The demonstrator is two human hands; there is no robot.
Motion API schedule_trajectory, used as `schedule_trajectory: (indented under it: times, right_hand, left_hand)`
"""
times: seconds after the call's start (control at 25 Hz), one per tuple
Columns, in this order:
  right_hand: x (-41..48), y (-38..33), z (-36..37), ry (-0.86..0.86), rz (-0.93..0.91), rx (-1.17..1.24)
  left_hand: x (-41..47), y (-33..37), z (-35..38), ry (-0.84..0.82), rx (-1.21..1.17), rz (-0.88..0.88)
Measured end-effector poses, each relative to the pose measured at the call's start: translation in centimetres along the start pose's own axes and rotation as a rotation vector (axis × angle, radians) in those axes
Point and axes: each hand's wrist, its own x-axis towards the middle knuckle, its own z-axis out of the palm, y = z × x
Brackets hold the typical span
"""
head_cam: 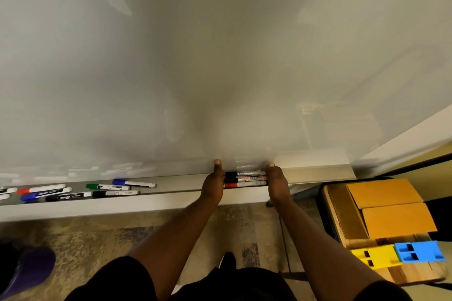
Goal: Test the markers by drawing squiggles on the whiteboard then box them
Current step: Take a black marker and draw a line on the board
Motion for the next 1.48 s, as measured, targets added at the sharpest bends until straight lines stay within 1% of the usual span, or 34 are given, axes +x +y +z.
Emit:
schedule_trajectory:
  times: [0.2,0.44,0.56,0.68,0.8,0.92,1.0,1.12,1.2,1.24,1.36,1.48]
  right_hand:
    - [1.6,0.8,-0.3,-0.008,-0.034,-0.001]
    - [2.0,0.7,-0.1,-0.011,-0.108,-0.159]
    - [0.5,-0.7,0.1,0.002,-0.12,-0.21]
    - [-1.1,-1.0,0.2,0.026,-0.207,-0.287]
    - [-2.1,0.2,0.8,0.039,-0.296,-0.413]
    - [-2.2,1.4,1.9,0.14,-0.369,-0.549]
    - [-2.6,1.9,3.1,0.159,-0.415,-0.682]
    - [-4.0,2.7,5.5,0.137,-0.465,-0.869]
    - [-5.0,3.2,7.3,0.136,-0.527,-0.931]
    - [-5.7,3.5,8.8,0.134,-0.56,-0.959]
    - [-8.1,4.2,13.5,0.108,-0.638,-1.032]
    - [-10.1,4.3,17.7,0.014,-0.697,-1.113]
  left_hand:
    - [0.8,-0.9,-0.2,0.023,0.004,-0.008]
    - [0.4,-0.3,-0.6,0.011,0.087,-0.006]
    - [-0.6,0.5,-0.8,0.017,0.108,-0.001]
    - [-1.3,1.0,-1.5,0.043,0.153,0.021]
    - [-2.2,1.1,-3.0,0.035,0.291,0.06]
    - [-3.2,0.7,-5.0,-0.004,0.453,0.115]
    - [-3.9,0.2,-6.8,-0.046,0.565,0.188]
    - [-4.2,-0.8,-9.8,-0.035,0.821,0.321]
    - [-4.4,-1.4,-11.7,-0.031,0.995,0.419]
    - [-4.6,-1.9,-13.0,-0.034,1.048,0.437]
    - [-4.4,-2.8,-17.8,-0.038,1.113,0.447]
    - [-3.9,-3.4,-23.0,-0.042,1.189,0.49]
